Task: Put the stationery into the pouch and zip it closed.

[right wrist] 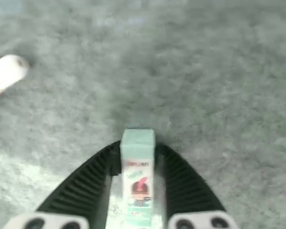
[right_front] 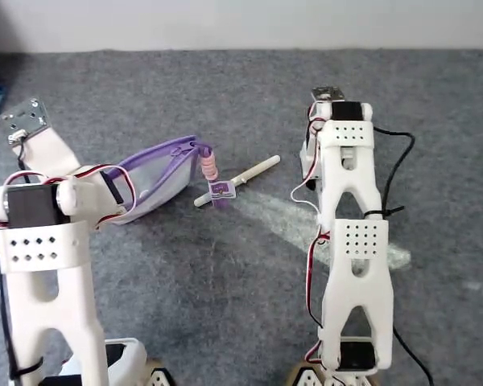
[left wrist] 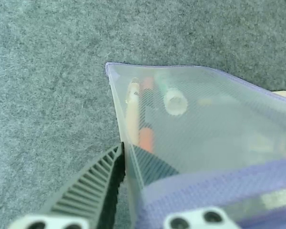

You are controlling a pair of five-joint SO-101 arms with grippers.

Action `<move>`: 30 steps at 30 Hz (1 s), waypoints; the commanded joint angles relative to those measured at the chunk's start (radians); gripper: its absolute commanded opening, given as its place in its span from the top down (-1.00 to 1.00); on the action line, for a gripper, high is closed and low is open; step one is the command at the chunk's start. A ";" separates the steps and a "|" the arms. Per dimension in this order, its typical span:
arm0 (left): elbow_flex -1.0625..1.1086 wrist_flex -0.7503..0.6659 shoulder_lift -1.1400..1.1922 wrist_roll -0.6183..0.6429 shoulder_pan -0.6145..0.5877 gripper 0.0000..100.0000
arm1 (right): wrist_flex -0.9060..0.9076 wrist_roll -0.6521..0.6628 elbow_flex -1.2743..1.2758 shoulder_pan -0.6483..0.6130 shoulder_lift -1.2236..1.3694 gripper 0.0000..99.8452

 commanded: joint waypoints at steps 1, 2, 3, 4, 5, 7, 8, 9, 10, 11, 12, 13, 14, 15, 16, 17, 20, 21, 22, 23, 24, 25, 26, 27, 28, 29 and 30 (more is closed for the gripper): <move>-0.010 -0.006 0.017 0.009 -0.005 0.98 | 0.044 0.011 0.008 0.010 -0.122 1.00; -0.010 -0.006 0.015 0.009 -0.005 0.98 | 0.045 0.011 0.009 0.010 -0.154 0.98; -0.010 -0.006 0.015 0.009 -0.006 0.98 | 0.045 0.009 0.011 0.008 -0.189 0.98; -0.010 -0.006 0.014 0.009 -0.006 0.98 | 0.047 0.009 0.020 0.005 -0.228 0.99; -0.010 -0.006 0.014 0.009 -0.003 0.98 | 0.047 0.009 0.040 0.001 -0.272 0.99; -0.010 -0.006 0.014 0.009 -0.003 0.98 | 0.047 0.009 0.121 -0.015 -0.387 0.99; -0.010 -0.008 0.014 0.009 -0.003 0.98 | 0.047 0.009 0.181 -0.022 -0.453 0.99; -0.010 -0.009 0.014 0.009 -0.005 0.98 | 0.047 0.009 0.253 -0.030 -0.530 0.99; -0.010 -0.011 0.015 0.009 -0.005 0.98 | 0.047 0.009 0.333 -0.039 -0.608 0.99; -0.010 -0.011 0.017 0.009 -0.005 0.98 | 0.047 0.009 0.413 -0.051 -0.694 0.99; -0.010 -0.011 0.020 0.009 -0.005 0.98 | 0.045 0.009 0.497 -0.061 -0.785 0.99; -0.010 -0.011 0.020 0.009 -0.003 0.98 | 0.045 0.009 0.580 -0.073 -0.875 0.99; -0.010 -0.011 0.020 0.009 -0.003 0.98 | 0.045 0.009 0.657 -0.088 -0.963 0.99; -0.010 -0.011 0.020 0.009 -0.003 0.98 | 0.044 0.008 0.727 -0.102 -1.049 0.99; -0.010 -0.011 0.018 0.009 -0.003 0.98 | 0.042 0.006 0.793 -0.117 -1.135 0.99; -0.010 -0.011 0.018 0.009 -0.005 0.98 | 0.041 0.003 0.845 -0.137 -1.218 0.99; -0.010 -0.011 0.020 0.009 -0.006 0.98 | 0.027 -0.052 0.941 -0.216 -1.452 0.99; -0.010 -0.011 0.020 0.009 -0.006 0.98 | 0.018 -0.097 0.954 -0.248 -1.521 0.99; -0.010 -0.011 0.020 0.009 -0.005 0.98 | -0.001 -0.140 0.965 -0.286 -1.586 0.99; -0.010 -0.011 0.020 0.009 -0.003 0.98 | -0.028 -0.172 0.979 -0.323 -1.641 0.99; -0.010 -0.011 0.020 0.009 -0.003 0.98 | -0.058 -0.198 0.993 -0.360 -1.693 0.99; -0.010 -0.011 0.020 0.009 -0.003 0.98 | -0.088 -0.218 1.002 -0.398 -1.738 0.99; -0.010 -0.011 0.020 0.009 -0.003 0.98 | -0.128 -0.235 1.014 -0.438 -1.778 0.99; -0.010 -0.011 0.020 0.009 -0.003 0.98 | -0.176 -0.250 1.028 -0.478 -1.810 0.99; -0.010 -0.011 0.020 0.009 -0.003 0.98 | -0.232 -0.262 1.043 -0.512 -1.837 0.99; -0.010 -0.011 0.020 0.009 -0.003 0.98 | -0.297 -0.273 1.060 -0.544 -1.859 0.99; -0.010 -0.011 0.021 0.009 -0.003 0.98 | -0.369 -0.282 1.077 -0.572 -1.877 0.99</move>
